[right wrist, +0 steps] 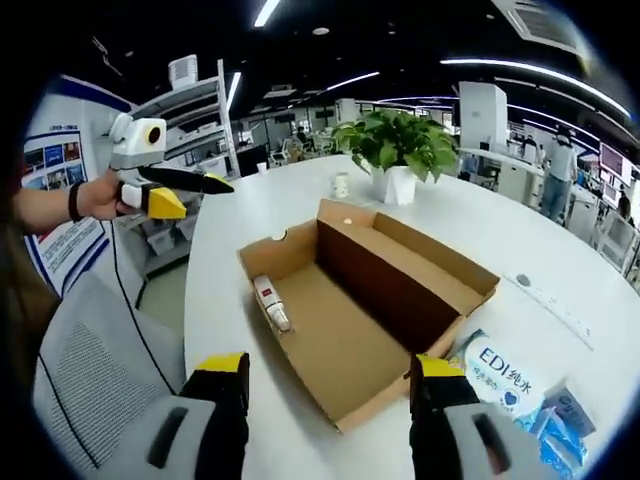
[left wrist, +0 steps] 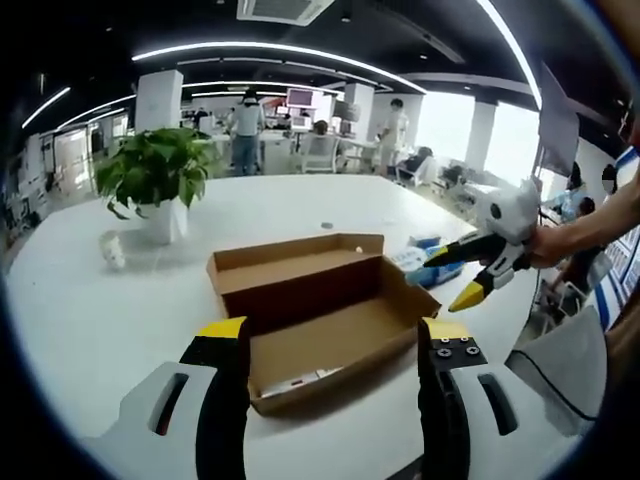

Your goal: Operate the shoe box by opening the lid, removing the specified soft item, and placing it in the target area until the item is outside and the box remains undamaged.

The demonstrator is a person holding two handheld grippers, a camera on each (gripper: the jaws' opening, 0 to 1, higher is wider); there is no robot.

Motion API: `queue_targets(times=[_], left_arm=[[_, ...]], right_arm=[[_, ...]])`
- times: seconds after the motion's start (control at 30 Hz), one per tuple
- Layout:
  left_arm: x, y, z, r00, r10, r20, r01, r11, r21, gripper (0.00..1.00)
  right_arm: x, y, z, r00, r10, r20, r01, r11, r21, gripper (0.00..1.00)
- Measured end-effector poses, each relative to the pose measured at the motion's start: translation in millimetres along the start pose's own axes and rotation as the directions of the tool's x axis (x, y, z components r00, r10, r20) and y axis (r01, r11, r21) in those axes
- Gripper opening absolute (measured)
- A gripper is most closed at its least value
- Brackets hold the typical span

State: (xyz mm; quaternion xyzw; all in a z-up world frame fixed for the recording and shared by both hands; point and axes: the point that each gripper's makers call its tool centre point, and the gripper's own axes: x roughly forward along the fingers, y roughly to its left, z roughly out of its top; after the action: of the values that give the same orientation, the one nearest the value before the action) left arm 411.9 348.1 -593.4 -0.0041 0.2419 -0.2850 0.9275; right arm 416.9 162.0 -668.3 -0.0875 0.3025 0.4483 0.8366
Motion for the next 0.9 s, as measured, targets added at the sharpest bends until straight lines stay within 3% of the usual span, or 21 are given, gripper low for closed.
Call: queue_targets(times=[0.63,0.9], left_arm=[[0,5.8,-8.5,0.999,-0.034,-0.029,0.035,0.999,0.013,0.67],[3,8.4,-11.9,0.998,-0.042,-0.047,0.043,0.999,0.027,0.67]], right_arm=[[-3,23,-14.7,1.000,-0.006,0.002,0.006,1.000,0.017,0.65],[-3,24,-8.5,0.999,-0.021,0.030,0.019,0.999,0.046,0.65]])
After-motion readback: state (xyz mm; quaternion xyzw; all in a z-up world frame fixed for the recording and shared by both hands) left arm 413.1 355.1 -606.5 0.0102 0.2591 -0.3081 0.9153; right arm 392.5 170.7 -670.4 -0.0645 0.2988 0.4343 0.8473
